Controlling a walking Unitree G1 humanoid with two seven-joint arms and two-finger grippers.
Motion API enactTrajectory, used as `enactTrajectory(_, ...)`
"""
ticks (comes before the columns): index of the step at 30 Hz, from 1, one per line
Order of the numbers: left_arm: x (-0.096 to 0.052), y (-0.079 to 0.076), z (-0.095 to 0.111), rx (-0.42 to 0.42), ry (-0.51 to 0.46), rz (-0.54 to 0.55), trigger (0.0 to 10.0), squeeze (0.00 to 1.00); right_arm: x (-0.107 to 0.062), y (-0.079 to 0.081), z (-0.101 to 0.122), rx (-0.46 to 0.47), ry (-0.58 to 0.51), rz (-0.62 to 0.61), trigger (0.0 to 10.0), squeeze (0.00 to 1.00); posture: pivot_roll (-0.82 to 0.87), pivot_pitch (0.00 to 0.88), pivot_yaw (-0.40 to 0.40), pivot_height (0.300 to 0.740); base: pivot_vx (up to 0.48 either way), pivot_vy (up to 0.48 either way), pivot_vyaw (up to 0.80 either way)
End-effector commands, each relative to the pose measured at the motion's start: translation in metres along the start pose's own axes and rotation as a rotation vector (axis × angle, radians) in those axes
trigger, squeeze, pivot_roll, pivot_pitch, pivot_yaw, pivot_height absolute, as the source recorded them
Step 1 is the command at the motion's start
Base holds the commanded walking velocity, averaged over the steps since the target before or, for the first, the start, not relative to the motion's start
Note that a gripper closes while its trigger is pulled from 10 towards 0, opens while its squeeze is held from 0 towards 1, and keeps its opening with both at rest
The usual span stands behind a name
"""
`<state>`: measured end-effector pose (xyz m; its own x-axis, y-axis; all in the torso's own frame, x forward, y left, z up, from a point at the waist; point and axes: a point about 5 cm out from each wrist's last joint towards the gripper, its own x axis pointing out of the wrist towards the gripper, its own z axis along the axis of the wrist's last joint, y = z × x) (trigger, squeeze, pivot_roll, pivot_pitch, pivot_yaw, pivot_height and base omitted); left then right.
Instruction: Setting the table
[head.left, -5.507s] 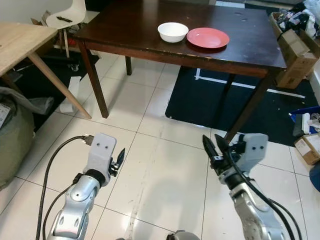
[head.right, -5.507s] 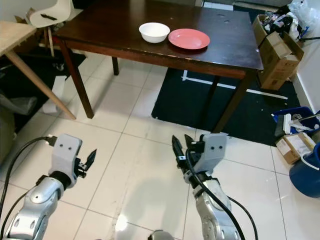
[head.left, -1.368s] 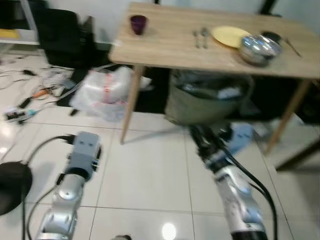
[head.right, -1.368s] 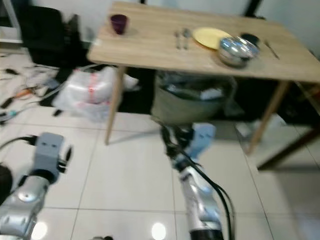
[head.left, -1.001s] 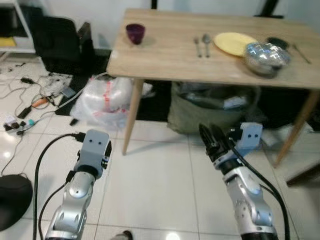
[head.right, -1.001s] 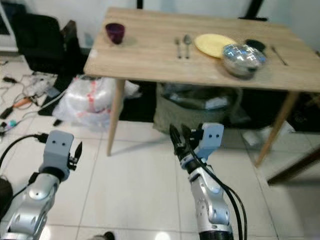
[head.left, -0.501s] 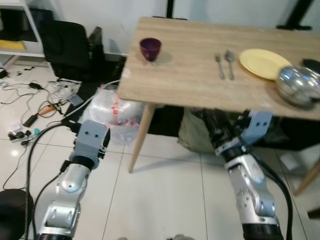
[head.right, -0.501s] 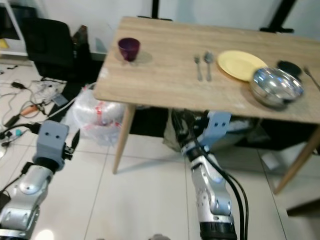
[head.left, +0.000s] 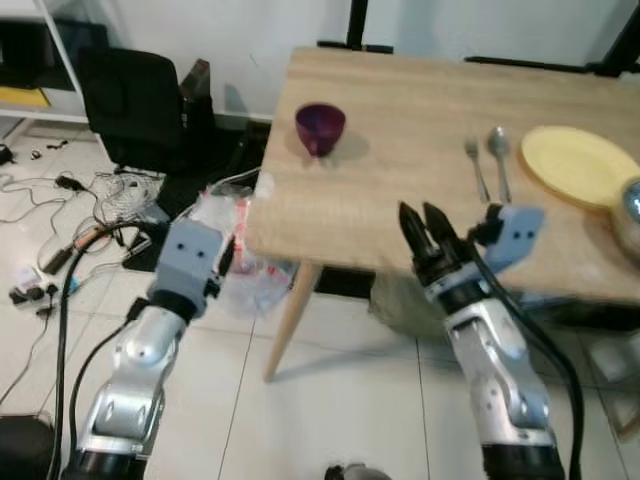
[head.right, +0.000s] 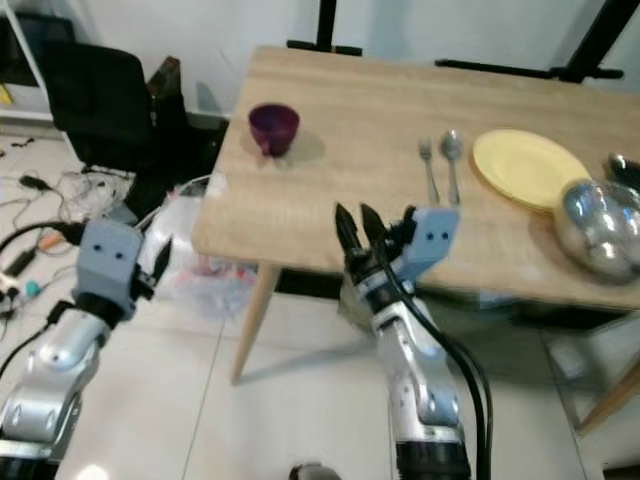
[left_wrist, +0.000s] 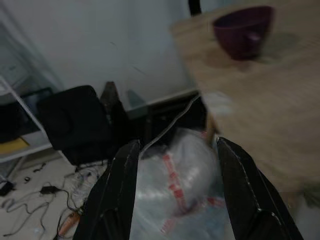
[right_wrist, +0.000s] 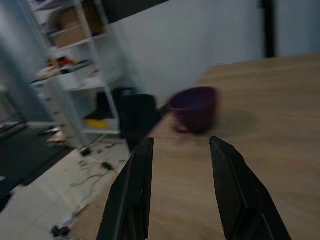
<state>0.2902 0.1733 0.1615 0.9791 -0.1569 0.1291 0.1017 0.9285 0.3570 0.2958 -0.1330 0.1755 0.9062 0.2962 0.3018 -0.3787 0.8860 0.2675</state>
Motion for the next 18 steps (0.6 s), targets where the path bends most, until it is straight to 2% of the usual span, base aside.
enactTrajectory(1, -0.003, 0.000, -0.004, 0.003, 0.019, -0.008, 10.0, 0.00, -0.002, 0.014, -0.014, 0.033, 0.084, 0.095, 10.0, 0.00, -0.07, 0.028, 0.020, 0.740, 0.461, 0.000, 0.00)
enactTrajectory(6, -0.003, 0.000, -0.004, 0.006, 0.019, -0.009, 10.0, 0.00, -0.003, 0.025, -0.020, 0.031, 0.119, 0.170, 10.0, 0.00, -0.07, 0.028, 0.020, 0.740, 0.449, 0.000, 0.00)
enactTrajectory(13, -0.003, -0.002, -0.004, 0.014, 0.020, -0.018, 10.0, 0.00, 0.002, 0.024, -0.022, 0.009, 0.126, 0.152, 10.0, 0.00, -0.07, 0.025, 0.018, 0.740, 0.417, 0.000, 0.00)
enactTrajectory(18, -0.006, -0.004, -0.003, 0.050, 0.018, -0.068, 10.0, 0.00, -0.001, 0.025, -0.025, -0.044, 0.166, 0.191, 10.0, 0.00, -0.07, 0.028, 0.020, 0.740, 0.109, 0.000, 0.00)
